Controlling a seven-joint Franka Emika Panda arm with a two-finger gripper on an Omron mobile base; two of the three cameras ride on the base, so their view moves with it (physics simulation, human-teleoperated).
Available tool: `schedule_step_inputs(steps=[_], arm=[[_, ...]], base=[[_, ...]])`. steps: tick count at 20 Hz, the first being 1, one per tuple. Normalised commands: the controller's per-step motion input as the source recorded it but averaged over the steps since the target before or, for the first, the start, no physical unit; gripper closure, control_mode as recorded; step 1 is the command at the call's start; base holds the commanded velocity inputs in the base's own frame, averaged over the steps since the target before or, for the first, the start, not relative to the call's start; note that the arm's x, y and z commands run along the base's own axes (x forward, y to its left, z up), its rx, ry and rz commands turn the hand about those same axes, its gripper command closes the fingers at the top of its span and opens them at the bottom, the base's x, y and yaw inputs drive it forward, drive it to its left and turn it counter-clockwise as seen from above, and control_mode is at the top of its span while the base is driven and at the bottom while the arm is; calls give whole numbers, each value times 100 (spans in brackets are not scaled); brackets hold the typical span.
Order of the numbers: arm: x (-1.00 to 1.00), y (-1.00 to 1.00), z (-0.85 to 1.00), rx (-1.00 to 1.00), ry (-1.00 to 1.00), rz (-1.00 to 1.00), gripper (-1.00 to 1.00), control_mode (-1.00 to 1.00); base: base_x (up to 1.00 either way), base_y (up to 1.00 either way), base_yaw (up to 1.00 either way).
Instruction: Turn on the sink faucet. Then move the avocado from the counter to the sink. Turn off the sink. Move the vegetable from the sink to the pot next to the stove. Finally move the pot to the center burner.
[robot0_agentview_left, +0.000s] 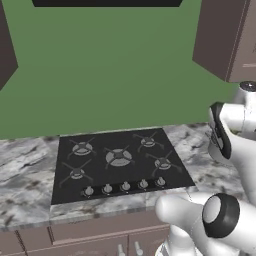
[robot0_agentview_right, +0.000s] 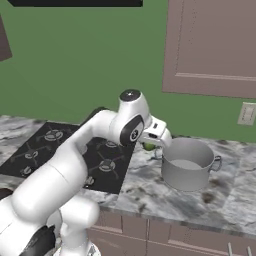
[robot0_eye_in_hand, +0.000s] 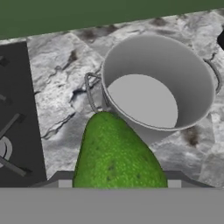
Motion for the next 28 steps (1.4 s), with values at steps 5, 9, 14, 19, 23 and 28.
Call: schedule_step_inputs(steps=[5,9,14,19,23,28], arm=[[-53,-75,0,7,-16,-4,100,-100],[-23,-41,-4,3,-12,0,100,-100],[23,-12,-1,2,-3,0,100,-100],[46,0,-18,0,0,0,100,-100],[23,-7,-32,0,0,1,100,-100],[21,-11,-17,0,0,2,100,-100]], base=[[0,0,0],[0,0,0],[0,0,0],[0,0,0],[0,0,0],[0,0,0]])
